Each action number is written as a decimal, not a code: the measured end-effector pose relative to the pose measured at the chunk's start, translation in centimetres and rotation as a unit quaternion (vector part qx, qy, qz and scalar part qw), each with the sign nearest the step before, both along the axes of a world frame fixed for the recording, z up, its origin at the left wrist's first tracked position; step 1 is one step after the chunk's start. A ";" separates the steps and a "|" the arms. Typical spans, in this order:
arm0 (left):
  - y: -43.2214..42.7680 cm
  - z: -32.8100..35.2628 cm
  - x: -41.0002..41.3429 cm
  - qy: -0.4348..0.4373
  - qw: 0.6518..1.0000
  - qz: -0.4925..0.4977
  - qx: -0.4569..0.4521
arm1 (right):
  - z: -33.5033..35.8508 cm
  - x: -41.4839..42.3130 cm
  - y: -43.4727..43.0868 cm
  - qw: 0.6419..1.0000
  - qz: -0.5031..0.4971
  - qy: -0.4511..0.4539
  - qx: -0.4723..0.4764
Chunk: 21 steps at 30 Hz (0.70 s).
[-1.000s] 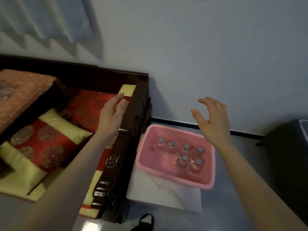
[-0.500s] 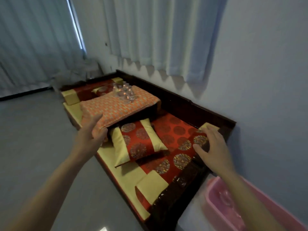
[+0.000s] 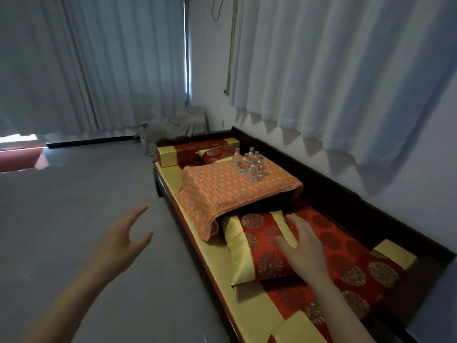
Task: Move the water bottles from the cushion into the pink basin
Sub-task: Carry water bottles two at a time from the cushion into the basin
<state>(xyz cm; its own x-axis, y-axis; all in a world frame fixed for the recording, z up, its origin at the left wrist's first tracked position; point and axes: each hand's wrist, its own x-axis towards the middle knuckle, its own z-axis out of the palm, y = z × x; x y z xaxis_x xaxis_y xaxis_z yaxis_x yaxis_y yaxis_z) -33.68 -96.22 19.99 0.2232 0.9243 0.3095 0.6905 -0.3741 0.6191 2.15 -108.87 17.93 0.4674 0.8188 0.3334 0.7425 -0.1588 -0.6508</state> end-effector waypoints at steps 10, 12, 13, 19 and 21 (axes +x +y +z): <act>13.8 -2.2 -3.7 -0.130 0.986 0.019 -0.099 | -3.3 -1.2 13.0 0.988 -0.044 0.148 -0.006; 16.6 -2.8 -2.9 -0.146 0.983 0.019 -0.108 | -3.8 -0.7 15.9 0.988 -0.051 0.148 -0.007; 17.8 -3.0 -2.5 -0.143 0.983 0.011 -0.113 | -4.1 -0.4 17.2 0.988 -0.053 0.144 -0.006; 29.4 -2.1 0.0 -0.209 0.966 0.027 -0.152 | -6.0 3.4 29.0 0.981 -0.077 0.177 -0.007; 33.3 -1.7 1.0 -0.247 0.953 0.025 -0.176 | -6.7 4.6 33.0 0.974 -0.083 0.213 -0.002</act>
<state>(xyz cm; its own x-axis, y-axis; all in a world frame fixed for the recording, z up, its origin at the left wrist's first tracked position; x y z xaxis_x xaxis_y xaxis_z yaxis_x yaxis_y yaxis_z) -32.65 -62.88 18.26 0.0831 0.9959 0.0348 0.2933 -0.0578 0.9543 6.71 -75.86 11.20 0.6882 0.7214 0.0769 0.3693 -0.2571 -0.8930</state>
